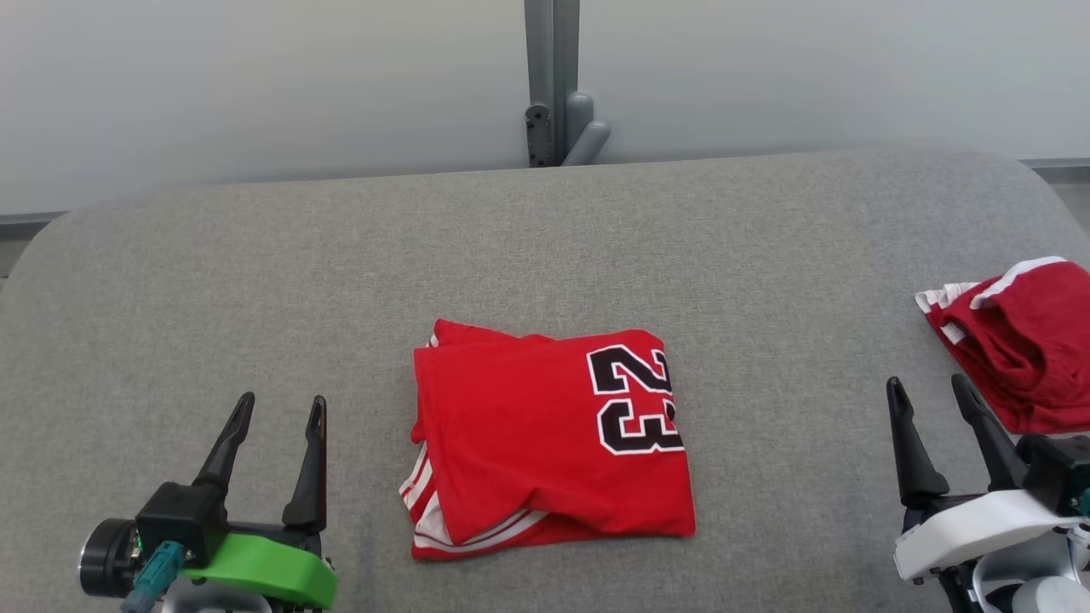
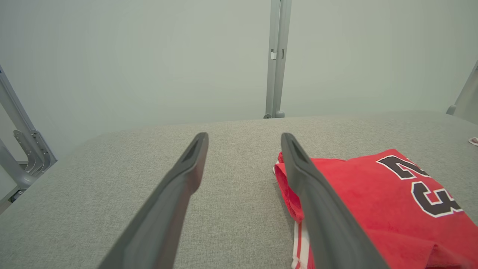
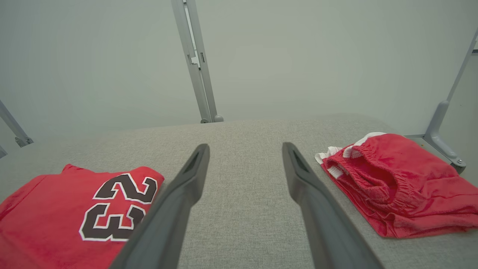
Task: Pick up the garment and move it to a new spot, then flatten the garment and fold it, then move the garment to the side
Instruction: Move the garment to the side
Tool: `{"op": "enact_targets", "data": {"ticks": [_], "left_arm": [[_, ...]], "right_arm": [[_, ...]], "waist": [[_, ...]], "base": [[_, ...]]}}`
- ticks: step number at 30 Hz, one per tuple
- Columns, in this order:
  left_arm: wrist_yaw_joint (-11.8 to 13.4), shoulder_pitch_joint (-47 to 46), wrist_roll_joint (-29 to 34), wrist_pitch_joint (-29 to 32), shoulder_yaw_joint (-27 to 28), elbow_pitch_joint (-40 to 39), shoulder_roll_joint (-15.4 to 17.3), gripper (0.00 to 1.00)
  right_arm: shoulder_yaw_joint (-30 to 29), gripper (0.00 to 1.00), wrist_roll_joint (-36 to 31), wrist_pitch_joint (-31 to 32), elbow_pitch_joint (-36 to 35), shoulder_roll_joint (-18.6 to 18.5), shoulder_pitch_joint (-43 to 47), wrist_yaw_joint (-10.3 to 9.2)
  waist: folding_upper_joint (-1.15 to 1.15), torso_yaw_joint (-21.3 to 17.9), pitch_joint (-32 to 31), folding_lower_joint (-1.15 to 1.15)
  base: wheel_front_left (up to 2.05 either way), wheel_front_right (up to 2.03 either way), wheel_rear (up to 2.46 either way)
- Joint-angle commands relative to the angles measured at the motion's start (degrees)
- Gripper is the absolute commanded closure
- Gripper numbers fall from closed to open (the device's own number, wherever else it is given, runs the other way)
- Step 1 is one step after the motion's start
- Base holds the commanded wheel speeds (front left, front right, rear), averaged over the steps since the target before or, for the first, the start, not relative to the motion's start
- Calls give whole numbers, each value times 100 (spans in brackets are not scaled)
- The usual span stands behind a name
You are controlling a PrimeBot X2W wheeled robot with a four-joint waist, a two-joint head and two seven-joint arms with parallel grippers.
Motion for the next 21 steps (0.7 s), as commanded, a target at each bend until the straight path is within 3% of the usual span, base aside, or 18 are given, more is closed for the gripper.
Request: {"op": "enact_targets", "data": {"ticks": [1,21], "left_arm": [[13,-90,13,8,-35,-23,39,0],[-35,-605,-76,-253,-256,178,-123,0]], "right_arm": [[47,0,54,30,100,-12,-73,-1],[1363,0,714,-310,2367,-60,-1255,-1]], "waist": [[0,122,62,0],[0,1446,697,0]], "base": [[0,0,0],[0,0,0]]}}
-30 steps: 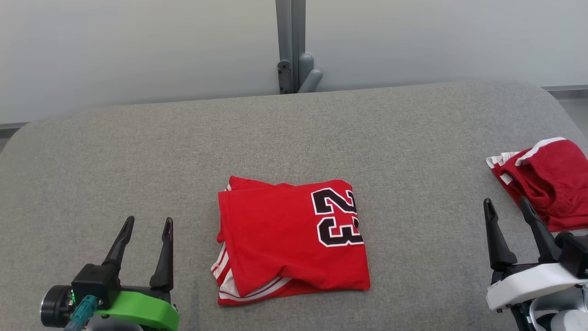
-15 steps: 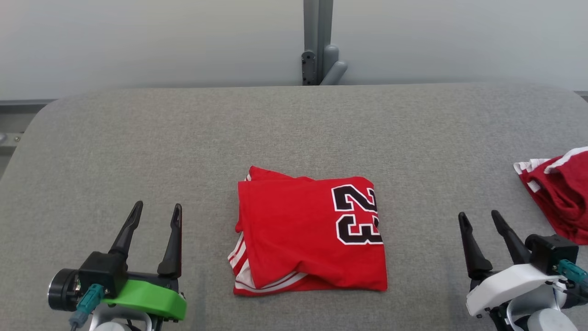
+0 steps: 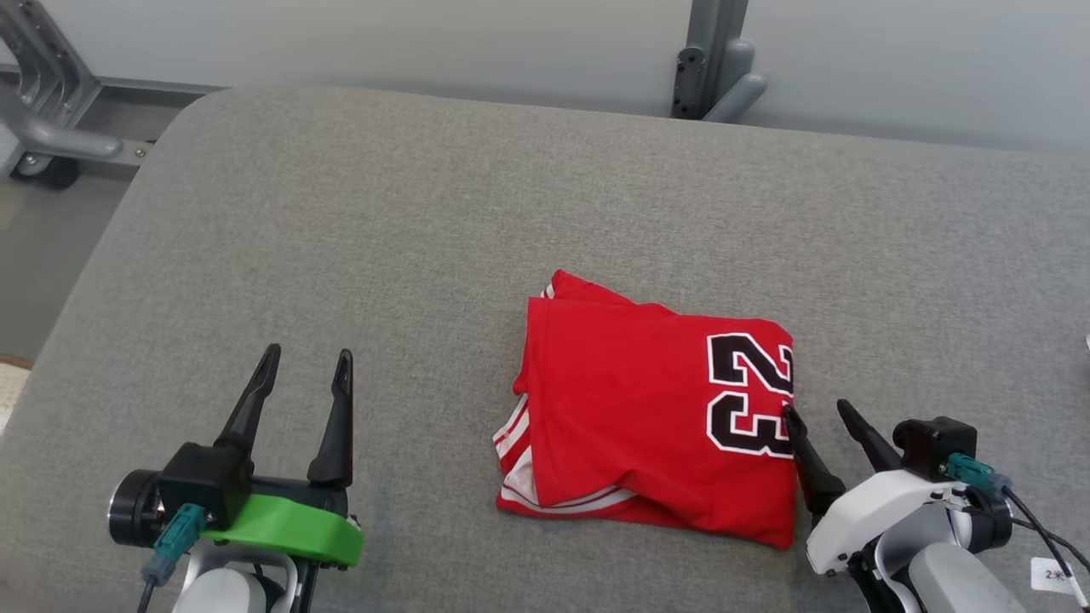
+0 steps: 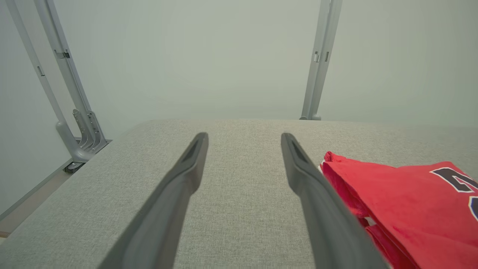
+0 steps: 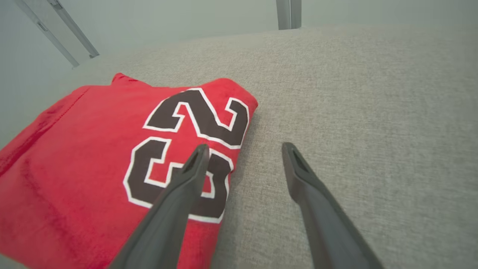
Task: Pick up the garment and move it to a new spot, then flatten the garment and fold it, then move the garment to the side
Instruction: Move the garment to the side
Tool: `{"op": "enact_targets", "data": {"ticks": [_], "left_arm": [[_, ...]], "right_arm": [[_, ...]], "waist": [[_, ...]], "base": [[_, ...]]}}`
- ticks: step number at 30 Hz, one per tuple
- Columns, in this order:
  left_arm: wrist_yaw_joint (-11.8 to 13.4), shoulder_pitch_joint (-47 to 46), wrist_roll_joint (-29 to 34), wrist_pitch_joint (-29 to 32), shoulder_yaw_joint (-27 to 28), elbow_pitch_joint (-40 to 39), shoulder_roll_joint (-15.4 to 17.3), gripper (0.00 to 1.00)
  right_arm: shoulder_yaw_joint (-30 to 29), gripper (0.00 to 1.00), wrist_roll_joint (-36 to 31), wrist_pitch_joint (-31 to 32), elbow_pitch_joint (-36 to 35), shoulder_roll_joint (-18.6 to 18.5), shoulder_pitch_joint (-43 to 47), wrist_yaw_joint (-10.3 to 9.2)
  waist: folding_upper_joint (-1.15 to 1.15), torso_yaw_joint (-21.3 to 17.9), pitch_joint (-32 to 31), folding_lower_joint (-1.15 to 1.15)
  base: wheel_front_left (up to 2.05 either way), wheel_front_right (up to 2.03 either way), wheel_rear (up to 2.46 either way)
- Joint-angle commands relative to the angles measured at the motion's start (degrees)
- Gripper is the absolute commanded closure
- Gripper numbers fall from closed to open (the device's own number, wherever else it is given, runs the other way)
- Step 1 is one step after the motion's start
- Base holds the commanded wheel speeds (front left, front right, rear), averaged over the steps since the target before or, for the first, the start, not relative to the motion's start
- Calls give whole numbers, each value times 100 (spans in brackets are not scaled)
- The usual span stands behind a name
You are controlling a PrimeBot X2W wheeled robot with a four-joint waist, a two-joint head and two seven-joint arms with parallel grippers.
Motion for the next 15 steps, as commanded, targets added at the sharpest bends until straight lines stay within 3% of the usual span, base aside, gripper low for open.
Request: {"op": "enact_targets", "data": {"ticks": [1,8,9,11,15], "left_arm": [[-31,-106,-18,-43,-14,37,-24,0],[-52,-255,-44,-114,-41,176,-60,0],[-50,-264,-47,-105,-35,195,-62,0],[-50,-286,-49,-112,-27,229,-69,0],[-39,-304,-31,-134,-6,252,-69,0]], "right_arm": [[63,0,73,-50,150,-9,-111,-1],[538,0,420,-117,960,5,-463,-1],[615,29,480,-98,1047,6,-492,-1],[748,100,598,-121,1183,-1,-548,-1],[986,100,804,-200,1288,-85,-659,-2]], "waist": [[0,261,243,0],[0,428,385,0],[0,439,393,0],[0,454,399,0],[0,442,382,0]], "base": [[0,0,0],[0,0,0],[0,0,0],[0,0,0],[0,0,0]]}}
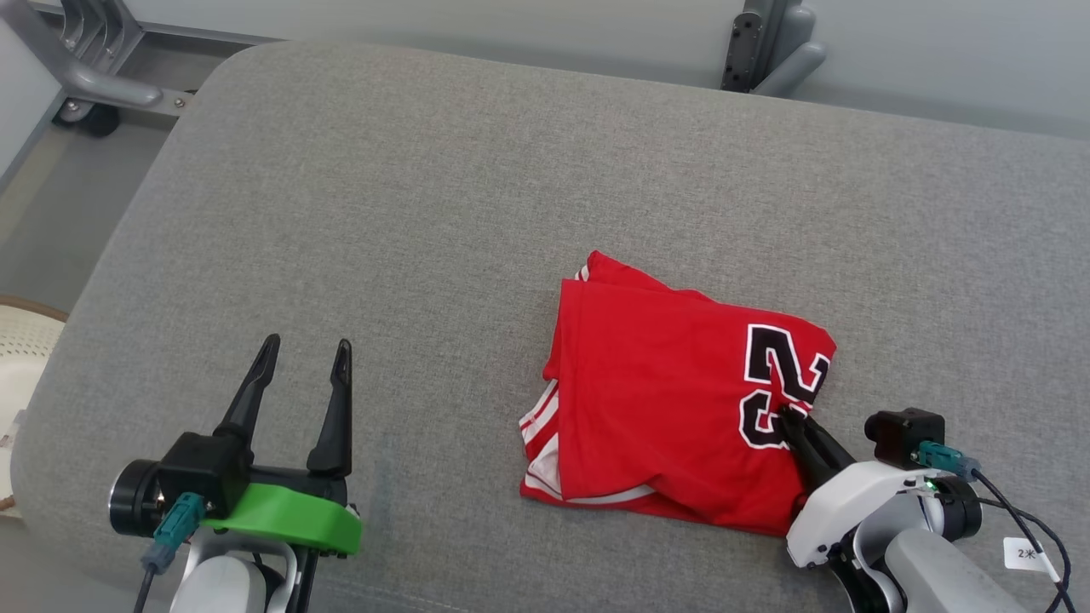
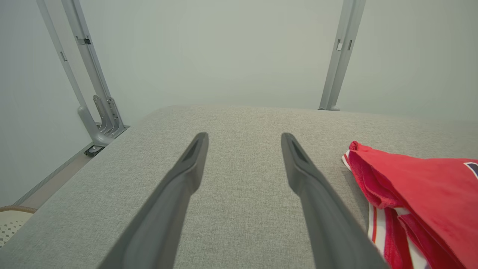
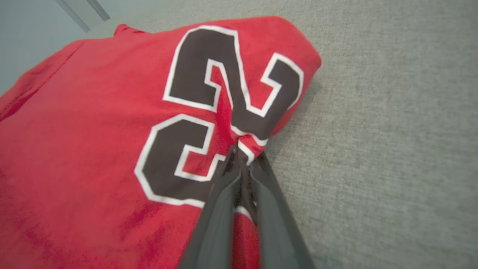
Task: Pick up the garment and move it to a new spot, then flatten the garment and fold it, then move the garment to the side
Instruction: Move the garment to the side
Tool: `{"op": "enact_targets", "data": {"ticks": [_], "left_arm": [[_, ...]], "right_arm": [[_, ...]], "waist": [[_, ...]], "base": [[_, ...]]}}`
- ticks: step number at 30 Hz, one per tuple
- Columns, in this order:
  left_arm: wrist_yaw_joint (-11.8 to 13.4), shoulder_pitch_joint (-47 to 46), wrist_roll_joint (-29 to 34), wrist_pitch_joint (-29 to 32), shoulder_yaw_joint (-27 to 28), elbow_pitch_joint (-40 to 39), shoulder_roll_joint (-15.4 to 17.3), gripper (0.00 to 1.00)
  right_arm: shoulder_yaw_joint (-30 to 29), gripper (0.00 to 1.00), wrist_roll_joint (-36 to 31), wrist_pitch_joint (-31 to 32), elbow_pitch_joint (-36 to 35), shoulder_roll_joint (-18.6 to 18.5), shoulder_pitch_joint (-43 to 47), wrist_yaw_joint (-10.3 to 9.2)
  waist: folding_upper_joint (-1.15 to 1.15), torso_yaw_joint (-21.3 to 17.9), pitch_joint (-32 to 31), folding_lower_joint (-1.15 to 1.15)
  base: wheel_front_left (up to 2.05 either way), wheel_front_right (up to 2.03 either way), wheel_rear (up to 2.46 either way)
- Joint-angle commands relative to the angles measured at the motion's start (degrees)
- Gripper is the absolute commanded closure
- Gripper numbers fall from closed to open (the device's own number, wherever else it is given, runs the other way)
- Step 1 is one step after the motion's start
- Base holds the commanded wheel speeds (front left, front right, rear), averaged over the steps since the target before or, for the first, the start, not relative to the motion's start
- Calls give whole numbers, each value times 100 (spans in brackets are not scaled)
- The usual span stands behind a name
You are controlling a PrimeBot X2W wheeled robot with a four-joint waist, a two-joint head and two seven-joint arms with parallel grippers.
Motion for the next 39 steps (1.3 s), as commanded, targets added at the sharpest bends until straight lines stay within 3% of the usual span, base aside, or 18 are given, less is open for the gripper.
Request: {"op": "enact_targets", "data": {"ticks": [1,8,17,20,26,32,39], "left_arm": [[3,-70,-11,-32,27,3,0,0],[29,35,18,-44,50,-47,61,0],[65,120,15,-48,86,-140,148,0],[68,144,15,-37,51,-167,185,0],[87,158,-8,24,10,-220,233,0],[139,155,-25,70,22,-320,299,0],[184,6,-16,125,23,-464,378,0]], "right_arm": [[94,100,75,-21,75,-54,-10,-3],[344,100,54,-209,-206,-282,-103,-3],[370,100,-309,-261,-832,-629,188,-4],[291,100,-498,-178,-1142,-837,423,-4],[67,100,-693,83,-1606,-1175,754,-4],[-67,100,-826,344,-2053,-1410,831,-4],[120,100,-879,552,-2380,-1725,266,-4]], "waist": [[0,-24,-15,0],[0,-347,-119,0],[0,-1196,-255,0],[0,-1663,-335,0],[0,-2234,-409,0],[0,-2646,-349,0],[0,-2956,-45,0]], "base": [[0,0,0],[0,0,0],[0,0,0],[0,0,0],[0,0,0],[0,0,0],[0,0,0]]}}
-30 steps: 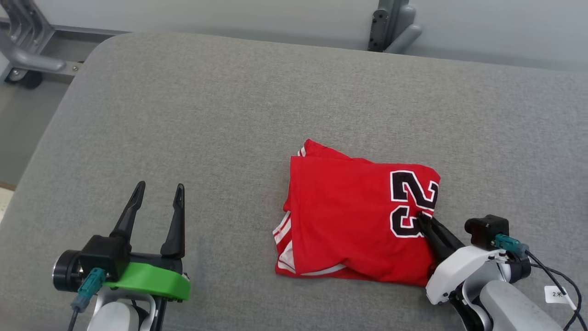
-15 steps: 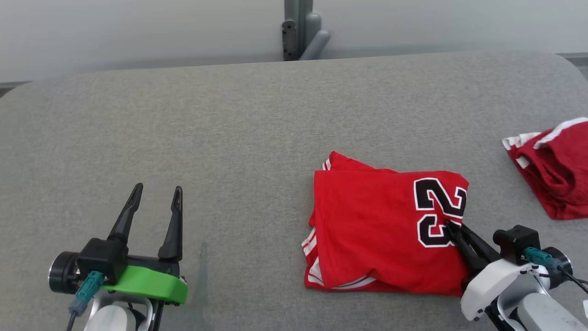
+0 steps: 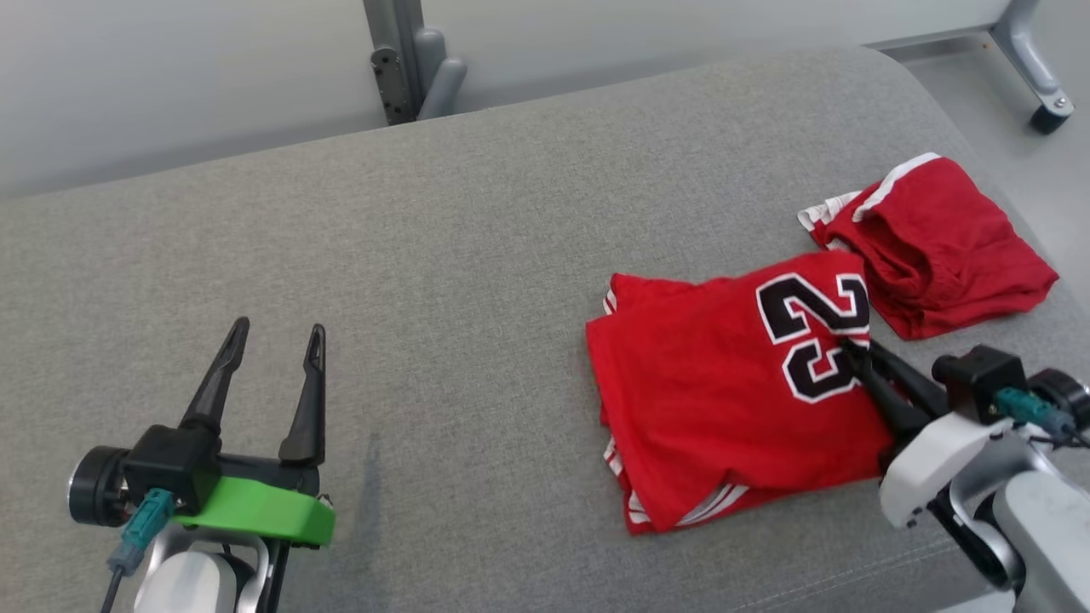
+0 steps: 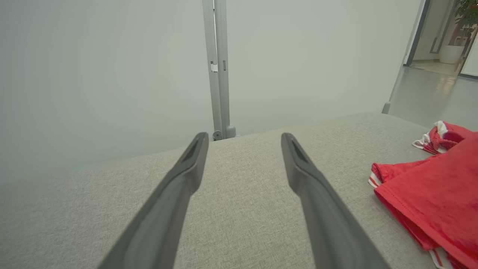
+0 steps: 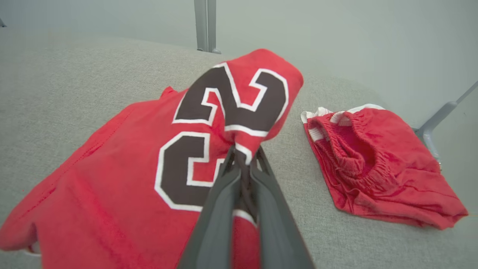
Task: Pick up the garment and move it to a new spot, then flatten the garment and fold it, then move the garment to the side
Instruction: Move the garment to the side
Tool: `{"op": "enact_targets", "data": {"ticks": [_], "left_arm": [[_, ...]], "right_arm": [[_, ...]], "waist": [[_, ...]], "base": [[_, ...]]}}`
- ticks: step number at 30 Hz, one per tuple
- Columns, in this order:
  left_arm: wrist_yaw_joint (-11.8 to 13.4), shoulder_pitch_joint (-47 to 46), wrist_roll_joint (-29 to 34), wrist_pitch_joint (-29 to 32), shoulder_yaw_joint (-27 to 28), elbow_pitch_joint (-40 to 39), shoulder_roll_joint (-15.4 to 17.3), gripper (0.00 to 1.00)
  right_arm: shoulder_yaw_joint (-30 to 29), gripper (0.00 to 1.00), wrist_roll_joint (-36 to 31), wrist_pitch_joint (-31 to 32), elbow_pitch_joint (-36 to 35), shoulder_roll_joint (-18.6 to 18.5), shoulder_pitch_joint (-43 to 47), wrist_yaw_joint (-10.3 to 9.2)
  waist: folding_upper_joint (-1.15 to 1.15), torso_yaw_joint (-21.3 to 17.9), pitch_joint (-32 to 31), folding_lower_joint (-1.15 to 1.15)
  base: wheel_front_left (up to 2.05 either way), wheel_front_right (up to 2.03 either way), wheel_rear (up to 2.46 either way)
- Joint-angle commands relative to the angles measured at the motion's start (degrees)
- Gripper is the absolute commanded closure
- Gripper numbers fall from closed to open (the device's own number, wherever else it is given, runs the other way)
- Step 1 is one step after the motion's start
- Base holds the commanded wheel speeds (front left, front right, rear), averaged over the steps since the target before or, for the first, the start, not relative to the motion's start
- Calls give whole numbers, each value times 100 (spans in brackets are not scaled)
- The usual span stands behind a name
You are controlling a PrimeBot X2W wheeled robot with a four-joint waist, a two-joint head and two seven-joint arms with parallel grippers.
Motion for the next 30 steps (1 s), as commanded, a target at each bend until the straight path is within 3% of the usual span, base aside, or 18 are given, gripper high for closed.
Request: {"op": "enact_targets", "data": {"ticks": [1,8,16,26,28,29,30], "left_arm": [[43,-121,-5,17,23,-58,77,0],[-35,-415,75,115,-96,-179,185,0],[-75,-768,121,121,-173,-220,280,0],[-145,-1184,201,234,-332,-312,427,0],[-160,-1230,205,224,-353,-302,460,0],[-160,-1252,201,226,-368,-297,465,0],[-163,-1270,194,227,-373,-288,476,0]], "right_arm": [[77,100,2,0,-50,-126,-321,-6],[131,100,73,-5,158,-802,-1326,-6],[191,100,355,-132,962,-1419,-2233,-7],[189,100,638,-365,2196,-1557,-3066,-7],[168,53,719,-360,2496,-1458,-3180,-6],[153,5,760,-371,2651,-1420,-3227,-6],[139,0,786,-364,2810,-1396,-3255,-7]], "waist": [[0,-247,294,0],[0,-381,835,0],[0,-402,1376,0],[0,-273,2016,0],[0,-266,2080,0],[0,-265,2100,0],[0,-266,2109,0]], "base": [[0,0,0],[0,0,0],[0,0,0],[0,0,0],[0,0,0],[0,0,0],[0,0,0]]}}
